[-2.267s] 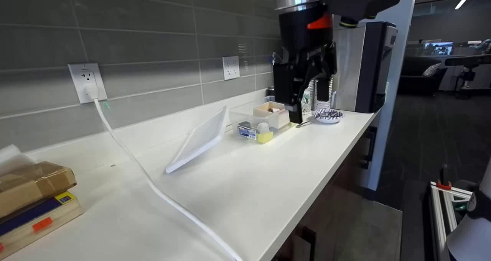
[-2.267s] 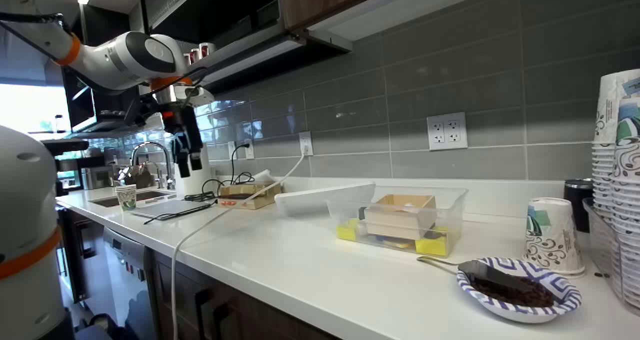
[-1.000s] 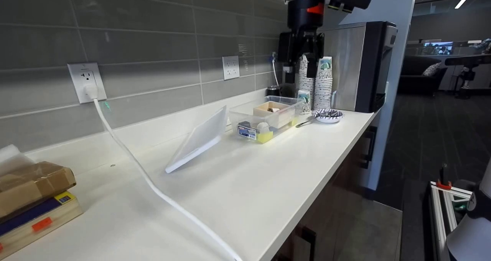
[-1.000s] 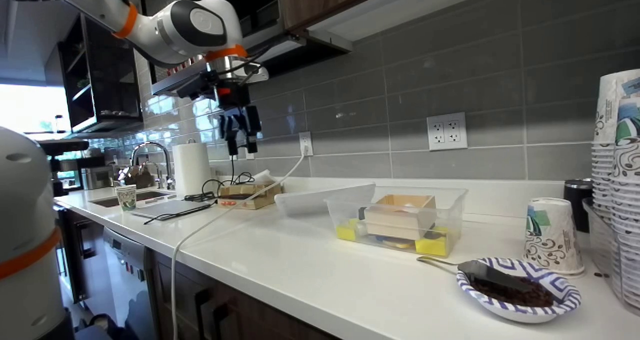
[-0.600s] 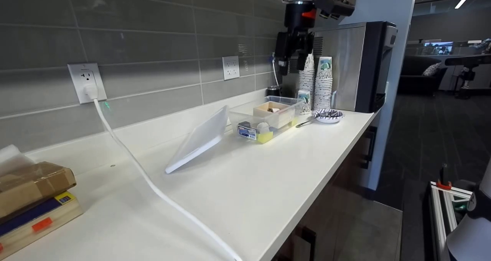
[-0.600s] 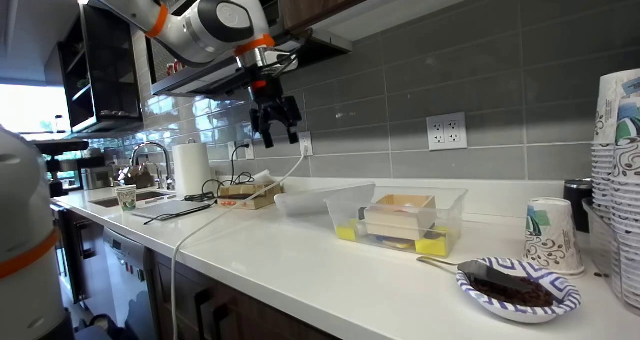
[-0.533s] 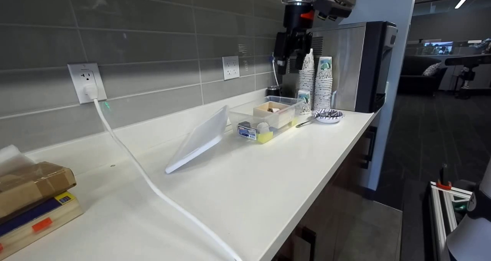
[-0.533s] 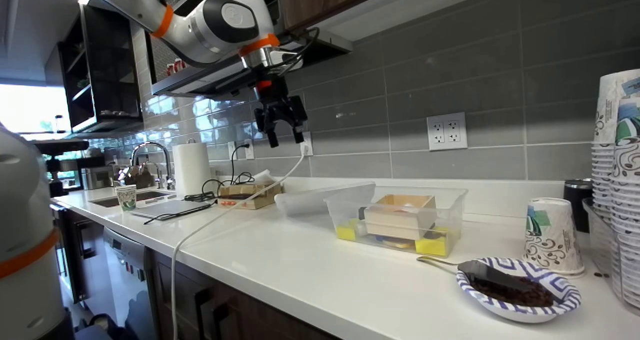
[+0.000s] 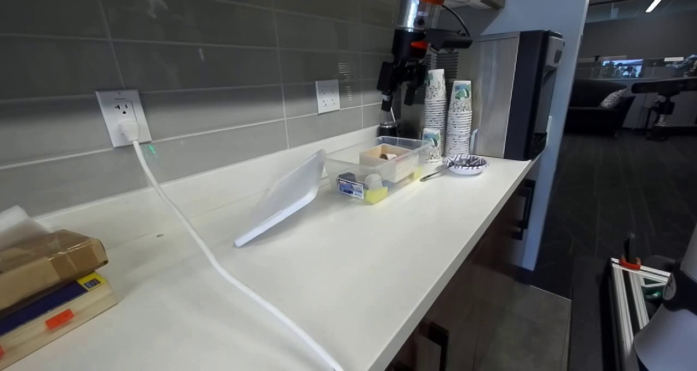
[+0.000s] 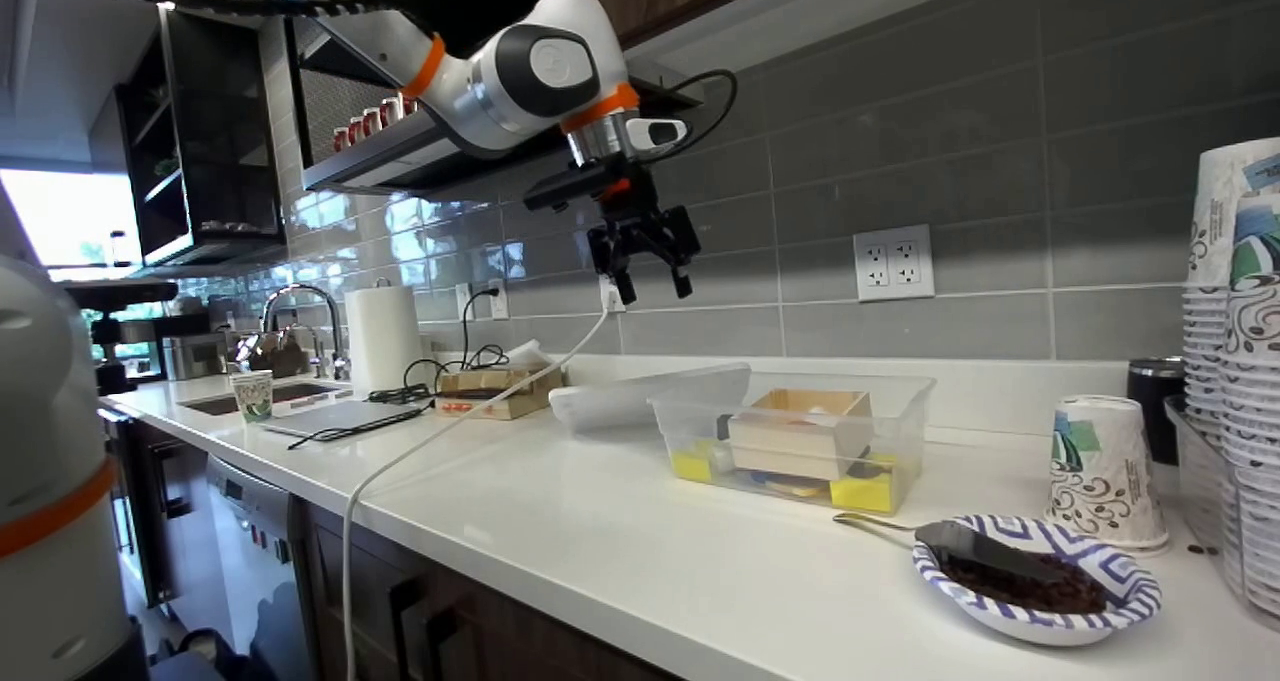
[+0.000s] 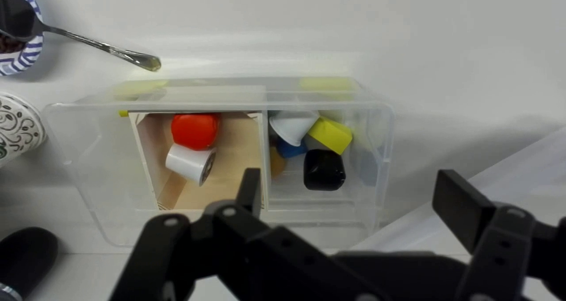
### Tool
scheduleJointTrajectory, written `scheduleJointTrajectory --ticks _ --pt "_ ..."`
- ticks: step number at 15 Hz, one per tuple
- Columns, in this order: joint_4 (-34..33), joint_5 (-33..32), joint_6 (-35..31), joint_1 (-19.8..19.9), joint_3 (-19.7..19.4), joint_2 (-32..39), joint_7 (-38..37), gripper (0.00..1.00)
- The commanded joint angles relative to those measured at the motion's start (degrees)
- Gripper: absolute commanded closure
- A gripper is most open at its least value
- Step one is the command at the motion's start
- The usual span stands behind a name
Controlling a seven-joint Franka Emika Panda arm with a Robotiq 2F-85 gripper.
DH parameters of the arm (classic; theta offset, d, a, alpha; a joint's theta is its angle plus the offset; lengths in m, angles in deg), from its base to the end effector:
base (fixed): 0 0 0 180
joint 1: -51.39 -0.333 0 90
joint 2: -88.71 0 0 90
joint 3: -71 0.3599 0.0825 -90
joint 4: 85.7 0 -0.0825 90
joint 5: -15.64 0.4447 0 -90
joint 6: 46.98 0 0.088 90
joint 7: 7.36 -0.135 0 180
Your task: Take the box out of the container
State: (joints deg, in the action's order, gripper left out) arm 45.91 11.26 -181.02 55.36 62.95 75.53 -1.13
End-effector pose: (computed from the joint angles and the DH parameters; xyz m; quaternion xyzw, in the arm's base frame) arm 0.5370 -0.1191 0.4555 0.9903 -0.0278 0.1309 0.0360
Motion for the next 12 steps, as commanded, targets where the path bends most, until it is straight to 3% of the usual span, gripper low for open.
scheduleJointTrajectory --ticks 1,12 --pt "-4.71 3.12 -3.47 1.17 -1.76 8.15 3.72 0.00" --pt "-17.91 6.51 -3.93 3.74 -0.51 24.81 2.33 0.00"
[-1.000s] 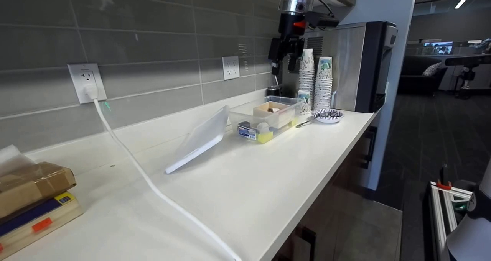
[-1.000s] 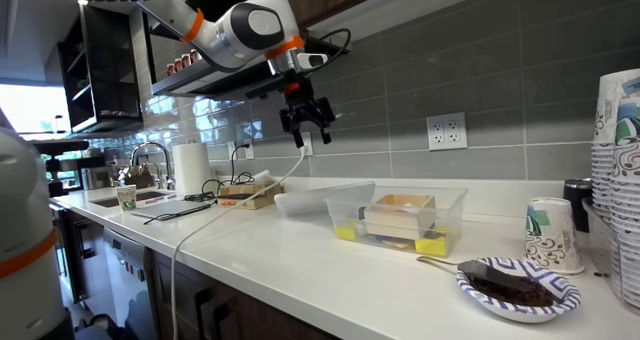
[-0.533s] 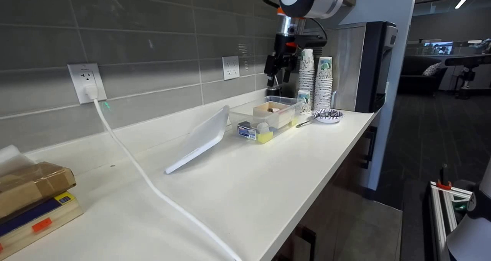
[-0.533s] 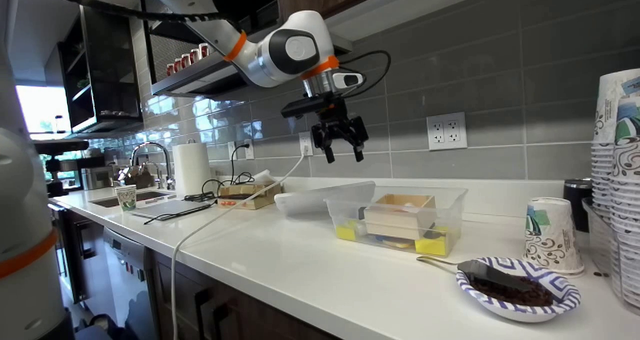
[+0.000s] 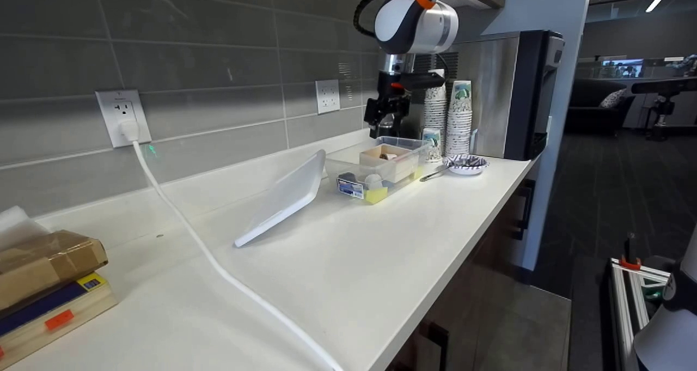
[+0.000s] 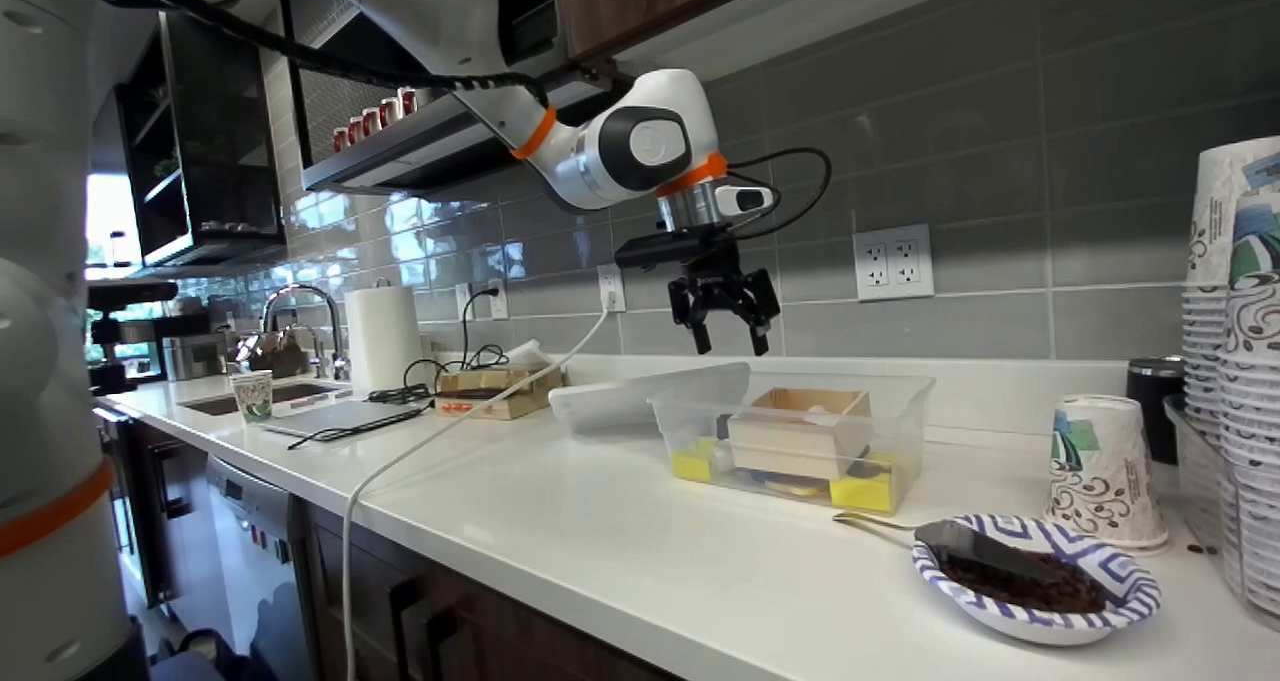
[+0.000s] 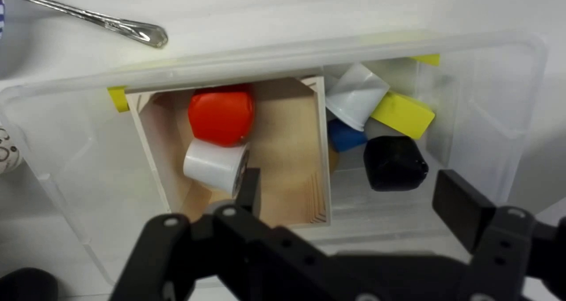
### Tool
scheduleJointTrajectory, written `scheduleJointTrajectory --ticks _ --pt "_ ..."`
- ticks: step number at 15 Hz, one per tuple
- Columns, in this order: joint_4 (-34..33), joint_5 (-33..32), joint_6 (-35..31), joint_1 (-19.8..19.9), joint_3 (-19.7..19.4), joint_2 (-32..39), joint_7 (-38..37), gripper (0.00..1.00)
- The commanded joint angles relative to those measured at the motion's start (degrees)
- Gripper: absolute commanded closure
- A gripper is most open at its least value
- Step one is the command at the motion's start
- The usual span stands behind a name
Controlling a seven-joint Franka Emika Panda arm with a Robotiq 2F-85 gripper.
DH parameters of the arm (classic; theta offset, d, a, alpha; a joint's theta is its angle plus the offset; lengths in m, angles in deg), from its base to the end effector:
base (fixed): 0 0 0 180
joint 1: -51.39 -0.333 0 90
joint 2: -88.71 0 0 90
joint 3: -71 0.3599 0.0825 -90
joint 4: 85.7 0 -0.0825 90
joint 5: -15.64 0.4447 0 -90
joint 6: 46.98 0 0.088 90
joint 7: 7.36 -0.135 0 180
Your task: Take the box out of the container
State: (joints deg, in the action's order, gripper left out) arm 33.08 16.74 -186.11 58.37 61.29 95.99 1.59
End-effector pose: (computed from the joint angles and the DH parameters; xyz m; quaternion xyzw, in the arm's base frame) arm 0.6248 -0.1851 0.3740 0.9908 -0.0716 0.1111 0.0288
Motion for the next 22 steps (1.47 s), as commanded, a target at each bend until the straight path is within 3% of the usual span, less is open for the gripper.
scheduleJointTrajectory --ticks 1,8,22 --pt "-6.06 0.91 1.37 0.75 1.35 5.61 -0.75 0.00" --pt "-10.26 2.10 3.92 1.42 2.60 10.86 -1.82 0.00" --pt "-18.46 1.68 14.32 2.22 2.69 13.37 -3.84 0.00"
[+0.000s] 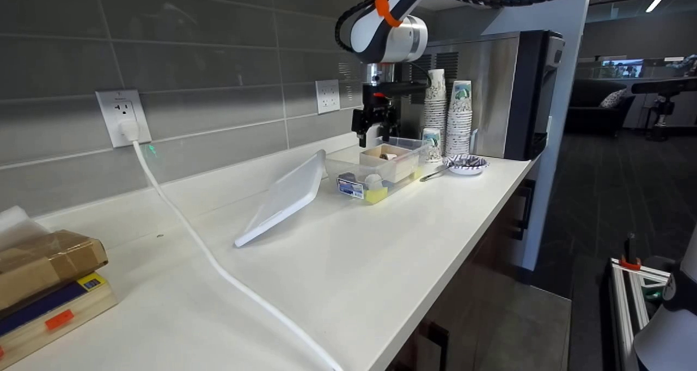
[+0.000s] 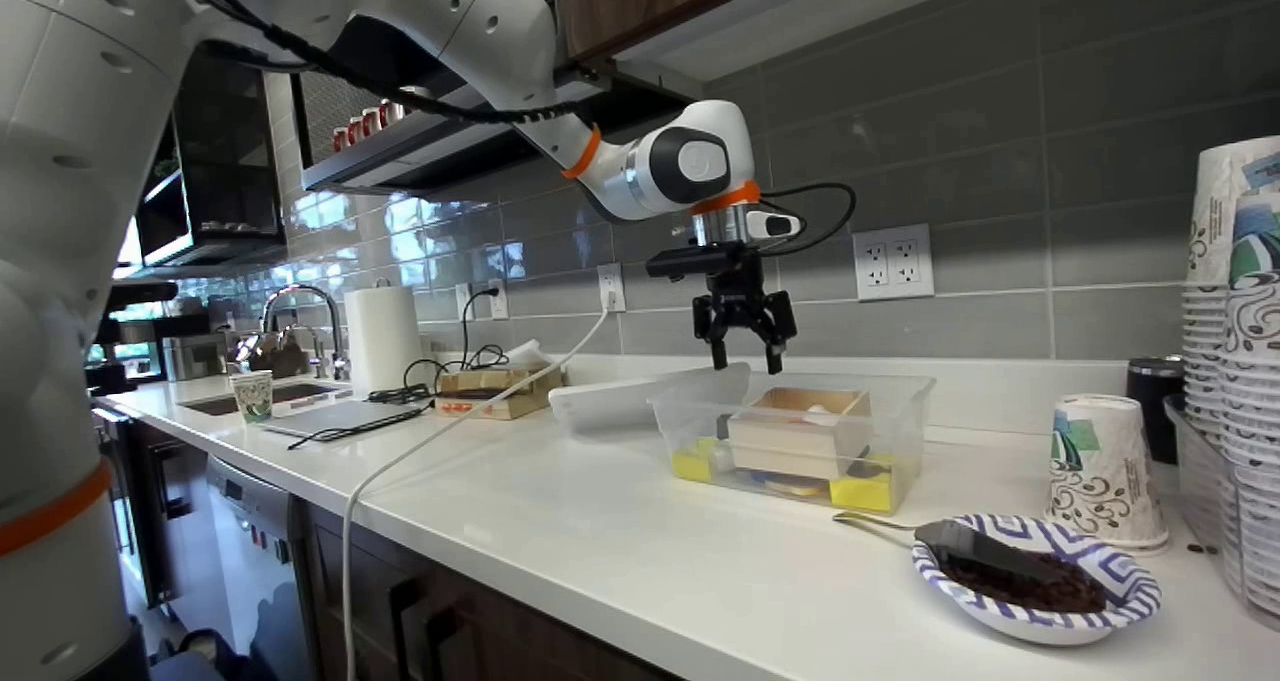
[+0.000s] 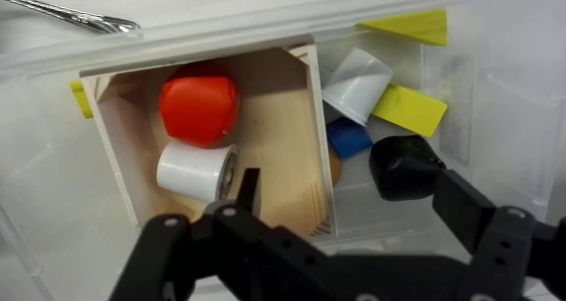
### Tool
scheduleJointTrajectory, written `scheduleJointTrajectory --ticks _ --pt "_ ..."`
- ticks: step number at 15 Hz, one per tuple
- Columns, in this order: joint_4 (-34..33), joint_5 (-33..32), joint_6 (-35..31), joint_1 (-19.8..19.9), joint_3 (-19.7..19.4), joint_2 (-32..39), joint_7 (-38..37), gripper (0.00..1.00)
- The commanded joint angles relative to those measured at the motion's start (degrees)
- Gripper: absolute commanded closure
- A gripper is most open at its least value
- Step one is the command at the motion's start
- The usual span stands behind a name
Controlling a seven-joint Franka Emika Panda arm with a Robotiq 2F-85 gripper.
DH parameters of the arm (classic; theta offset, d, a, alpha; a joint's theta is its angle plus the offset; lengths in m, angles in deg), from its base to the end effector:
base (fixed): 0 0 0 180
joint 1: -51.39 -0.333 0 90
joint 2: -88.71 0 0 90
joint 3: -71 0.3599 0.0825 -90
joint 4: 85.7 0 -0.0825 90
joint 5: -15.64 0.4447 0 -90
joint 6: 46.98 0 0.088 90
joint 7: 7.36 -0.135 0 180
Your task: Take the box out of the container
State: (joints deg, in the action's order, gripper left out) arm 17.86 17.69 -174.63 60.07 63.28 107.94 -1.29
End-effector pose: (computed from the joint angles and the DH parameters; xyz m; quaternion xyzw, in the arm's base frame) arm 0.6872 -0.1940 0.3491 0.9944 -0.0955 0.0418 0.0158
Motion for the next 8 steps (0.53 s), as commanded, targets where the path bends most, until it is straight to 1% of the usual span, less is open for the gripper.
scheduleJointTrajectory --ticks 1,2,3,8 --pt "-3.54 1.79 3.12 0.79 1.11 1.54 -0.59 0.00" --pt "-3.94 3.10 4.19 1.09 1.57 1.63 -0.02 0.00" --pt "-1.45 0.80 1.71 0.51 0.84 0.45 -0.38 0.00" --pt "-2.02 1.74 2.39 0.56 1.17 0.80 -0.37 0.00"
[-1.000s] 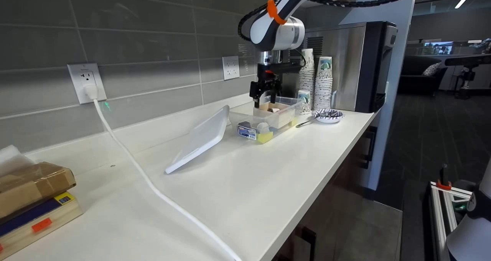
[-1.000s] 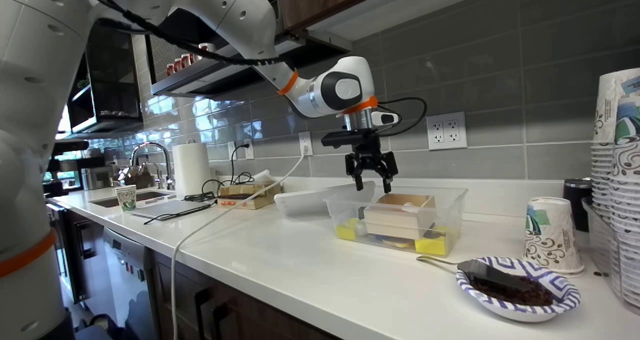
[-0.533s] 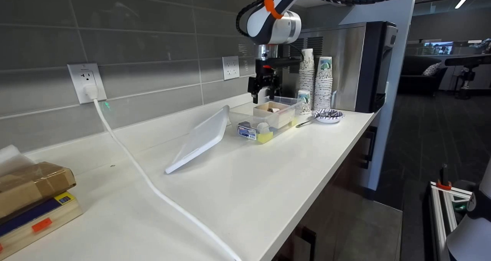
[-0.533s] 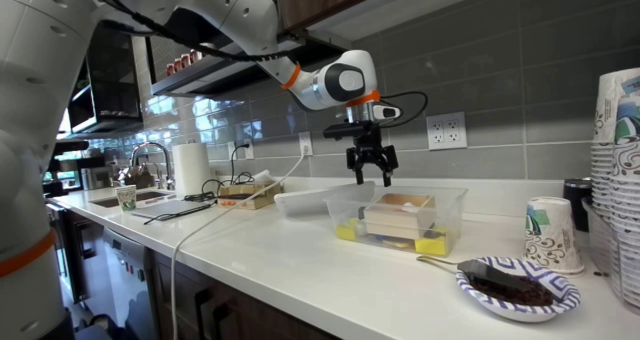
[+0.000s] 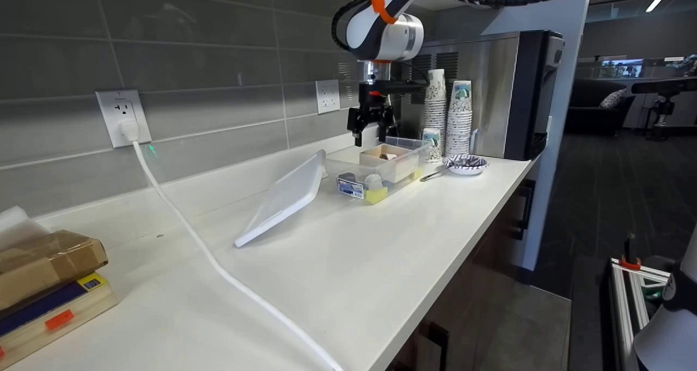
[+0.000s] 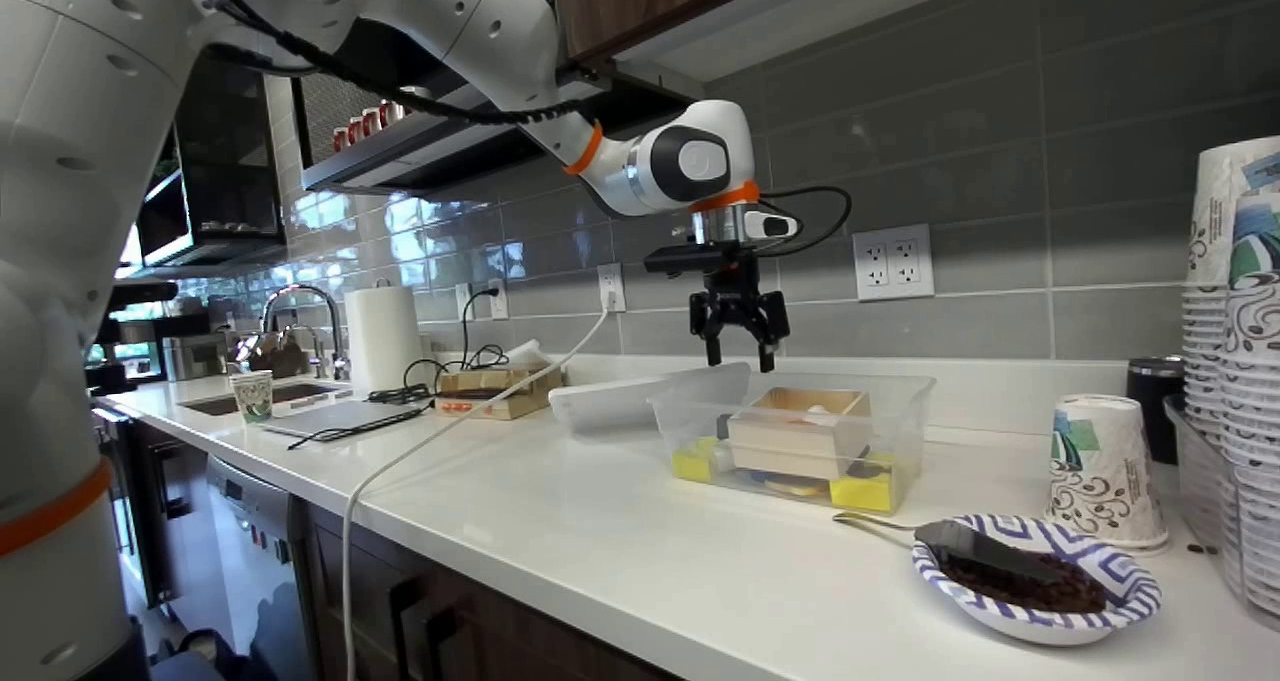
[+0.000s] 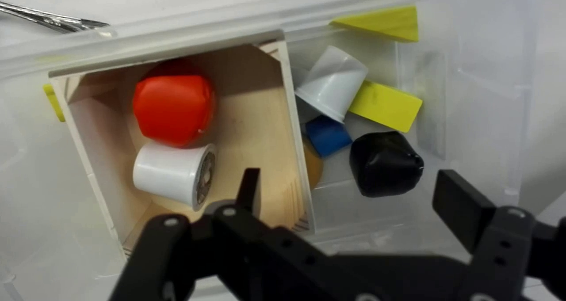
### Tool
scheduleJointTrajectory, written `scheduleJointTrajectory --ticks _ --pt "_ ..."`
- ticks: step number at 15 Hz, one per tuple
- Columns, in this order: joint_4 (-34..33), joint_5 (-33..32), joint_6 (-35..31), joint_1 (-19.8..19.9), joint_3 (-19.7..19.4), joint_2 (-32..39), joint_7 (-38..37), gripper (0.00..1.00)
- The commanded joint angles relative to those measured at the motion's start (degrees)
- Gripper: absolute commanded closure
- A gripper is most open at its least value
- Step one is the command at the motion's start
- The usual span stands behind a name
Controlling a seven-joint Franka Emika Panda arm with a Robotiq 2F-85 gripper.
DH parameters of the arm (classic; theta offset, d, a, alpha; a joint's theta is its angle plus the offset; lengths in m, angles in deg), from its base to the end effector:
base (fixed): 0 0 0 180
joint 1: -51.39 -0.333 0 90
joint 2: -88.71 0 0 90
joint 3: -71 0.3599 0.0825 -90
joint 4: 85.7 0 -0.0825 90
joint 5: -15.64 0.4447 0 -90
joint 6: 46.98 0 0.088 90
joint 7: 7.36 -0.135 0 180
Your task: Take the box out of the container
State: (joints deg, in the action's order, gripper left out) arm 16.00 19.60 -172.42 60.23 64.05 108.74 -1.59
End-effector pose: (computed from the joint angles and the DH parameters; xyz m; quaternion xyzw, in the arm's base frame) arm 0.6945 -0.1859 0.3518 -0.9942 0.1020 -0.0348 0.0017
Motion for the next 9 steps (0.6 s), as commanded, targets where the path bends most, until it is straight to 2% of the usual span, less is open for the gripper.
scheduleJointTrajectory --ticks 1,9 --pt "-0.19 -0.16 0.19 0.45 0.42 0.03 -0.07 0.00" --pt "2.13 -1.29 -0.80 0.48 -0.38 0.65 -1.34 0.00"
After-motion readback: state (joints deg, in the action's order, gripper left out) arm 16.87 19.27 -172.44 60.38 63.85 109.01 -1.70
